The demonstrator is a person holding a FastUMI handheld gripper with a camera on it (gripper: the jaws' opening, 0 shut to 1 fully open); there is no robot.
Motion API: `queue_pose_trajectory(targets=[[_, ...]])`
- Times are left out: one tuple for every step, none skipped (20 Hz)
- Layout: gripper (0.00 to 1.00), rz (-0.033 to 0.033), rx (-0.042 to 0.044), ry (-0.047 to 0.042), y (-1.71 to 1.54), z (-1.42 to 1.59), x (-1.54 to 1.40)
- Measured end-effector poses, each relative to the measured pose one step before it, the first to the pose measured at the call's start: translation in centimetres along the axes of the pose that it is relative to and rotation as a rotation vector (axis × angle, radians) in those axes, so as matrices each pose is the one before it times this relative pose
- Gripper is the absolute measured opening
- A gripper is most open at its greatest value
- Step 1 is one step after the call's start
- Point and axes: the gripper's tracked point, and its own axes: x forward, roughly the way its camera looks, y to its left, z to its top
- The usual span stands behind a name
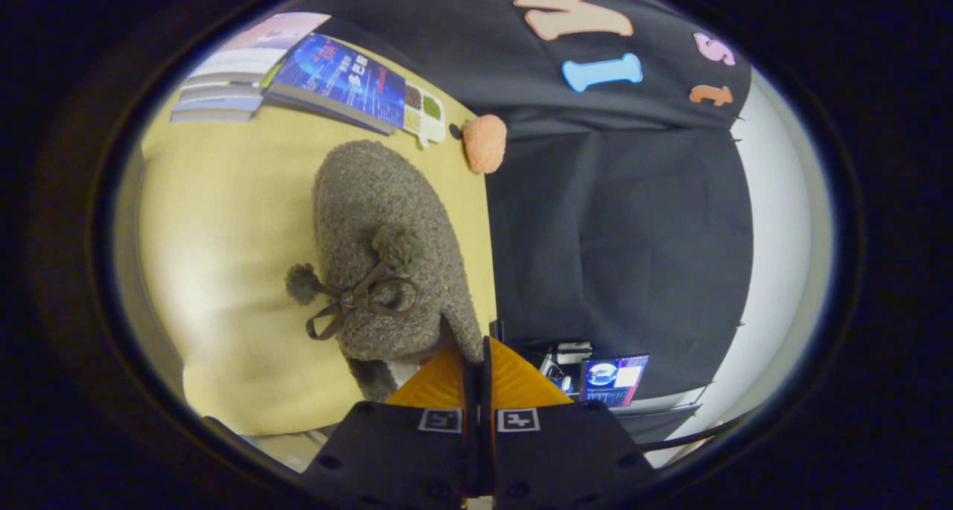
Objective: Open the storage box then place both shoes into the box .Put the left shoe in first, then the right shoe, with the right side of both shoes facing outward in a uniform manner.
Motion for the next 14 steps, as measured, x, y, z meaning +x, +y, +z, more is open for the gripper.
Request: queue_pose_trajectory(targets=[[0.03,0.00007,0.00744,-0.02063,-0.141,0.387,-1.393],[0.04,0.00416,0.00699,-0.01902,0.098,0.372,-1.479],[0.04,0.00525,0.00503,-0.0204,0.222,0.188,-1.225],[0.03,0.00541,0.00313,-0.01801,0.251,0.262,-1.361],[0.03,0.00678,0.00555,-0.01816,0.21,0.103,-1.558],[0.04,0.00987,0.00583,-0.01715,0.47,0.31,-1.524],[0.04,0.01488,0.00622,-0.01665,0.546,0.153,-1.27],[0.04,0.01863,0.00356,-0.01466,0.697,0.217,-1.39],[0.03,0.01618,0.00775,-0.01337,0.619,0.143,-1.338],[0.03,0.0193,0.00402,-0.01296,0.712,0.185,-1.234],[0.04,0.01826,0.00451,-0.01106,0.694,0.165,-1.042],[0.04,0.01894,0.00296,-0.00997,0.823,0.185,-1.16],[0.04,0.02308,-0.00349,-0.00708,0.912,0.095,-0.81],[0.03,0.02,0.00201,0.001,0.847,0.11,-0.767]])
